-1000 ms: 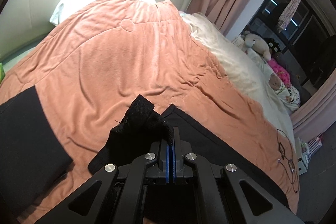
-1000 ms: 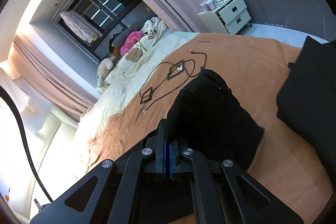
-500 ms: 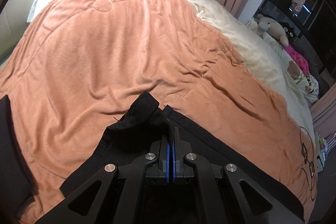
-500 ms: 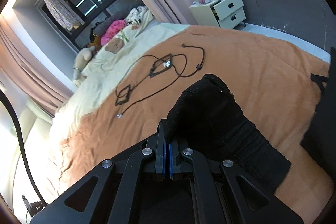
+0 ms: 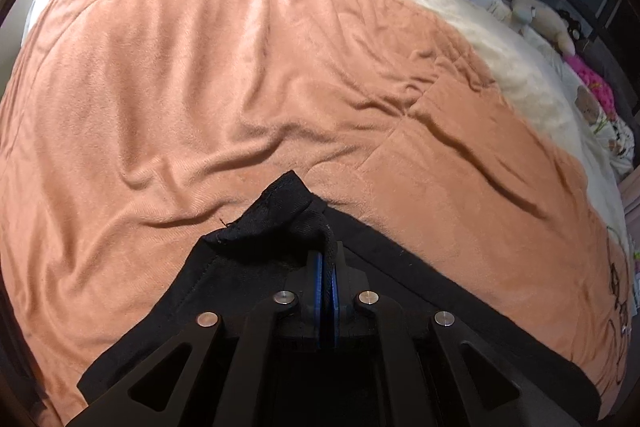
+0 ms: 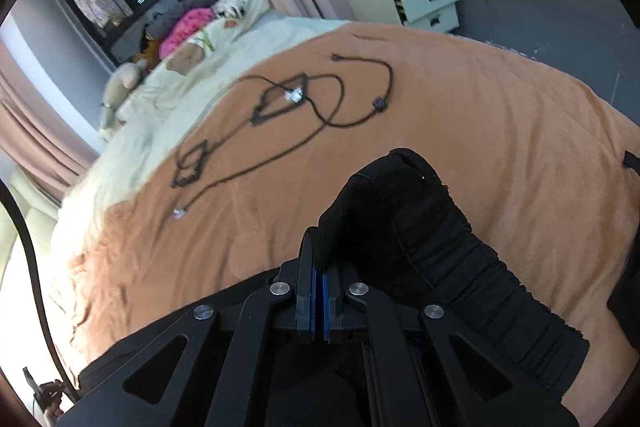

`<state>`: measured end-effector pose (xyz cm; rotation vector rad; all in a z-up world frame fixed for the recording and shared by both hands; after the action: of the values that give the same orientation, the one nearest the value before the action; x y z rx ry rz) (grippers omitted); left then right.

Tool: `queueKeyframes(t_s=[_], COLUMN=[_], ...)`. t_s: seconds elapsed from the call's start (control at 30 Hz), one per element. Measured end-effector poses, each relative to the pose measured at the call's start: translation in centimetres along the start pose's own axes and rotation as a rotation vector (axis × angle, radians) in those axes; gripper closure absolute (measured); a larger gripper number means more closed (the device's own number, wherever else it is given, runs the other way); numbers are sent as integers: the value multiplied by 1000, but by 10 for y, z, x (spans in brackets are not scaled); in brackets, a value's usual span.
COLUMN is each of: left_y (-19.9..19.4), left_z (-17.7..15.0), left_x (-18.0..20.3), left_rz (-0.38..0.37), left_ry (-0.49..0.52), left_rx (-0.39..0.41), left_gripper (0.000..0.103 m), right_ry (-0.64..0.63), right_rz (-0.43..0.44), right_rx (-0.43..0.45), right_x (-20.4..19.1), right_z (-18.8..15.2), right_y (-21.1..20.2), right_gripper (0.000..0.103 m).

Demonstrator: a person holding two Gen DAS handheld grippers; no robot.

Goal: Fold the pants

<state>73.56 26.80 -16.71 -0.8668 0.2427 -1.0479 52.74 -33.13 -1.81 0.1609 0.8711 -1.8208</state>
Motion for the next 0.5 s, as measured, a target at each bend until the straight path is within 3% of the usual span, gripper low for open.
queueKeyframes(t_s=[0.03, 0.07, 0.1, 0.13, 0.17, 0.2, 0.23, 0.37, 0.5], left_y=[0, -3, -6, -11, -16, -23, -27, -38, -52], left_z=[-1, -1, 0, 3, 6, 10, 13, 15, 6], left_x=[0, -1, -2, -5, -9, -13, -15, -29, -40], left_rz=[-5, -14, -18, -17, -15, -20, -31, -38, -35], left_ry=[10, 15, 20, 33, 40, 42, 36, 22, 69], left_rx=[-5, 10, 21, 41, 60, 84, 97, 87, 79], left_gripper=[82, 67, 46, 36, 26, 26, 26, 26, 26], right_ry=[-2, -3, -2, -1, -12, -19, -27, -3, -45], right_rz=[-10, -12, -1, 23, 34, 40, 50, 128, 138], right_rx=[-15, -33, -43, -41, -23, 1, 34, 56, 43], right_x=[-1, -3, -3, -6, -8, -6, -6, -7, -3], right_z=[-2, -4, -5, -4, 0, 3, 9, 19, 15], right_y=[5, 8, 9, 7, 3, -2, -9, -31, -53], right_gripper=[100, 97, 84, 60, 47, 32, 27, 26, 26])
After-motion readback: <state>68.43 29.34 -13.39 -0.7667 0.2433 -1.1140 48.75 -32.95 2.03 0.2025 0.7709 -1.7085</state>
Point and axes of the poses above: each gripper's, at about its wrist camera, not at the fingertips, and y roughly the way its jaws point, x to its right, z to its top, the point moved 9 cm from there along y, roughly the way its jaws point, and after that the axes turned 11 degrees about x, right-handed, at the moved point
